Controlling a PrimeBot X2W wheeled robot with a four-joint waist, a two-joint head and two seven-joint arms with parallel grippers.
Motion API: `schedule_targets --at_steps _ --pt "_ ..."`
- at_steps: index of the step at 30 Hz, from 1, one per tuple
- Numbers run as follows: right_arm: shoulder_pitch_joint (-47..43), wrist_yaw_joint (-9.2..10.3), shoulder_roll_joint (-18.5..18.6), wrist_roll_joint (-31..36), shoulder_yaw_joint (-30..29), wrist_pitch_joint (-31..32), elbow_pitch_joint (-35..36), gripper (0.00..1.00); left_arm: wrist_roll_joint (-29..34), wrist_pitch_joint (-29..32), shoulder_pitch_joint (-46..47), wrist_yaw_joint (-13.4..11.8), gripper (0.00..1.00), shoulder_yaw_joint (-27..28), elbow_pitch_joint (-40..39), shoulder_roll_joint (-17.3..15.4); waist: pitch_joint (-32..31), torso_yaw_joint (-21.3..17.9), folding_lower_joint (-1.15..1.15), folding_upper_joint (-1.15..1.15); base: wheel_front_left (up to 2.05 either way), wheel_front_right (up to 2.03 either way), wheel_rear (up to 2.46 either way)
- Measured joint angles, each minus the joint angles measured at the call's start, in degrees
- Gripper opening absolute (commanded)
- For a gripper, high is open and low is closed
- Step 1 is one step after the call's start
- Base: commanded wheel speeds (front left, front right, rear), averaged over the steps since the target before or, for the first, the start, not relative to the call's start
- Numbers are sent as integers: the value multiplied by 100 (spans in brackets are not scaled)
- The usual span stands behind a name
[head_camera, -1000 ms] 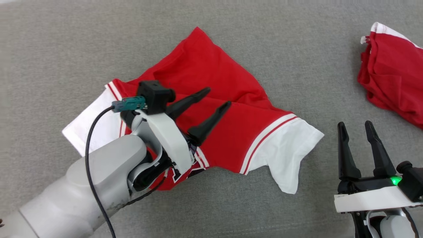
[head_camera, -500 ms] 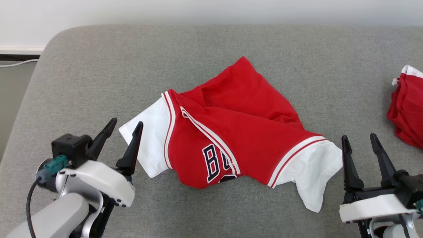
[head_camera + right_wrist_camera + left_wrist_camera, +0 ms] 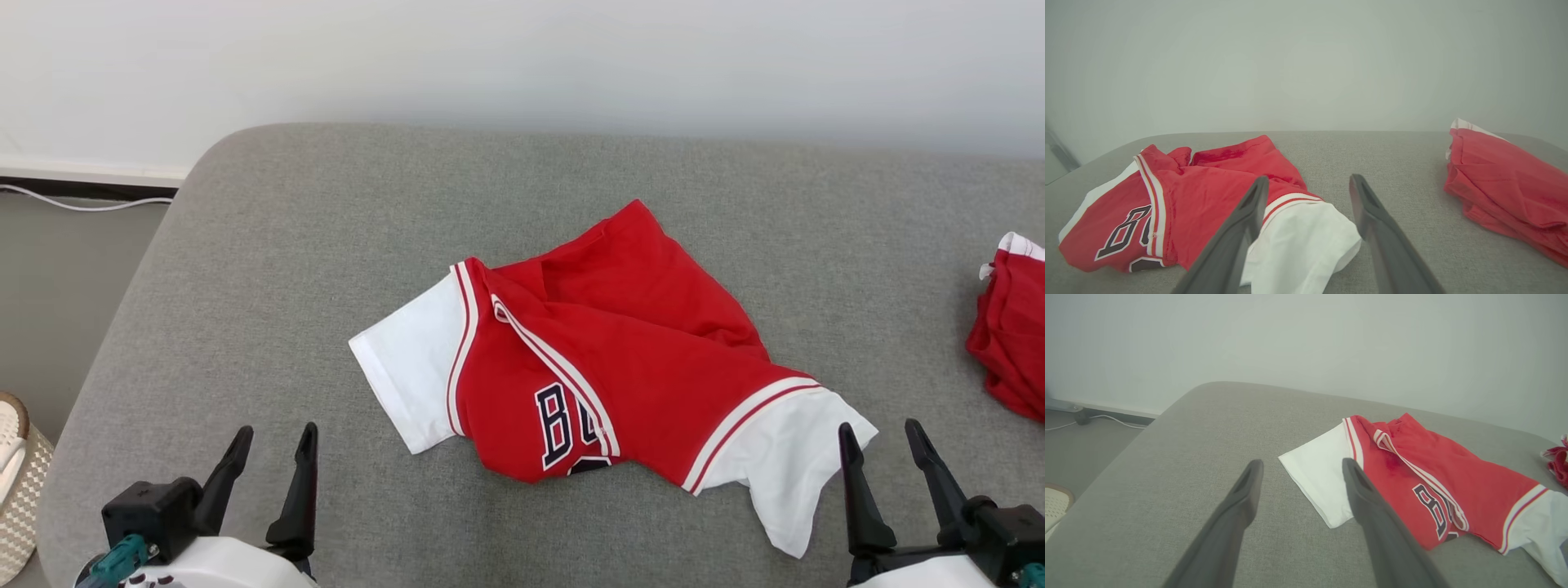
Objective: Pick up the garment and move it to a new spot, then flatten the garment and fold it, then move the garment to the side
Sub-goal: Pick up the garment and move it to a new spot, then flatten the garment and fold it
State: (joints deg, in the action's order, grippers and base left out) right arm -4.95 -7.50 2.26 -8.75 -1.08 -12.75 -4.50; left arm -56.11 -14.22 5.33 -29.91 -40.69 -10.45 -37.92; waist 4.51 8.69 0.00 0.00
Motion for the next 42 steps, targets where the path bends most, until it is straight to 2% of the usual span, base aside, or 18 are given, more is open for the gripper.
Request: schedule_targets --at_steps 12,27,42 --pt "-45 0 -2 -36 129 78 146 100 114 0 -280 10 100 286 -119 86 18 -29 0 0 0 0 0" --pt "36 0 -2 -19 188 165 124 100 166 0 -280 68 100 297 -98 204 20 247 0 0 0 0 0" --pt "104 0 0 -19 252 165 100 100 174 0 -280 170 100 289 -32 274 67 230 0 0 0 0 0"
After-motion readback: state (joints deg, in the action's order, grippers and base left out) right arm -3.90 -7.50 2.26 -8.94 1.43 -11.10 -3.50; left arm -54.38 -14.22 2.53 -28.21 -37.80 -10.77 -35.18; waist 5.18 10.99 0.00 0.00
